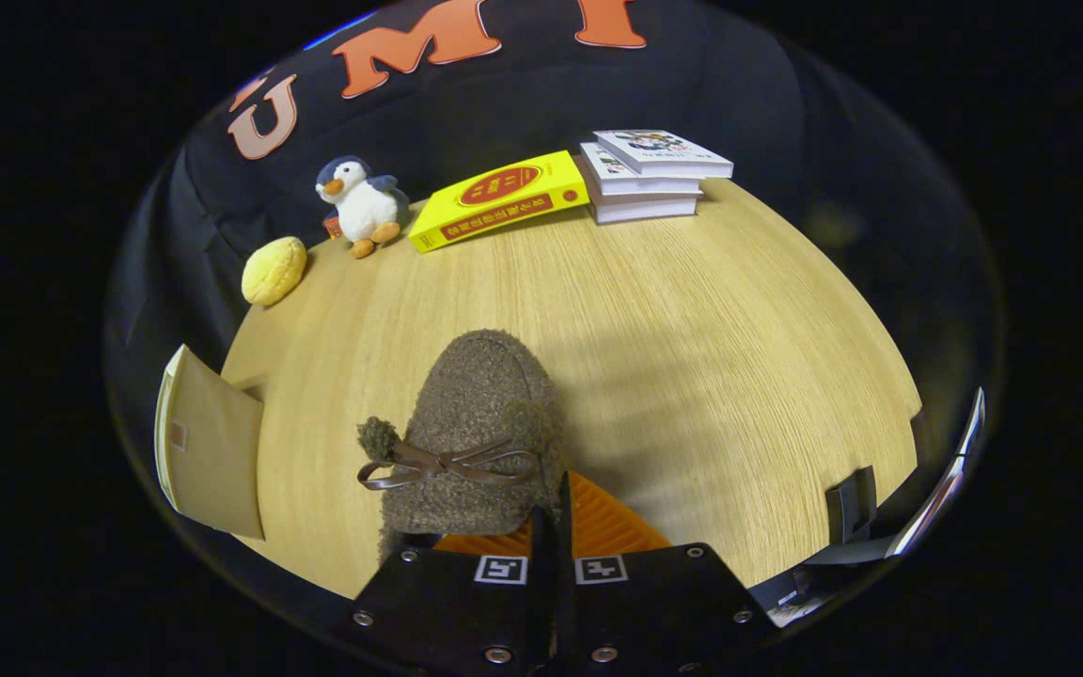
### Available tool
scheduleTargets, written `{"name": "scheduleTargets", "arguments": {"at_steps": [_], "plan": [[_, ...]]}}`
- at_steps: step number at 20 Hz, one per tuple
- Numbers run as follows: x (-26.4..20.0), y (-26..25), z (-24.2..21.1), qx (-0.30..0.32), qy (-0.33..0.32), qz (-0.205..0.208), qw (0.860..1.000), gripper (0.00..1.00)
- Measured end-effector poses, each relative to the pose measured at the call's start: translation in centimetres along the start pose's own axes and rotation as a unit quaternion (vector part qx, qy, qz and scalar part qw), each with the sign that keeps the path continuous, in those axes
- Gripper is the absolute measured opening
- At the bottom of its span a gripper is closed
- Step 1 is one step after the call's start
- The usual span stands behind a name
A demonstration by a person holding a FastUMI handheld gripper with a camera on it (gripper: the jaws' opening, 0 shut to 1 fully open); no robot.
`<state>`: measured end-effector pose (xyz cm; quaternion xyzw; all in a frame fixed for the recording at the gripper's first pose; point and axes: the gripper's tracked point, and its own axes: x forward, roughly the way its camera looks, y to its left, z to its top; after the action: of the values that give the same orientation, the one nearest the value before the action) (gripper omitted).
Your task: Open the storage box then place both shoes into the box .Put the left shoe in first, then the right shoe, with the right side of both shoes facing outward in a uniform manner.
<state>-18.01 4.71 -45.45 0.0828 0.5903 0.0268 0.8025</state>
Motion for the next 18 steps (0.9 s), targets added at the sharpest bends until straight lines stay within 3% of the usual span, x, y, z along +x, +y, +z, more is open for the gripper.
{"name": "scheduleTargets", "arguments": {"at_steps": [5,9,18], "plan": [[-4.4,8.0,2.5,-0.024,-0.001,0.028,0.999,0.04],[-6.8,16.7,2.8,-0.034,0.023,0.073,0.996,0.04],[-9.5,36.9,1.6,-0.097,0.053,0.174,0.979,0.04]]}}
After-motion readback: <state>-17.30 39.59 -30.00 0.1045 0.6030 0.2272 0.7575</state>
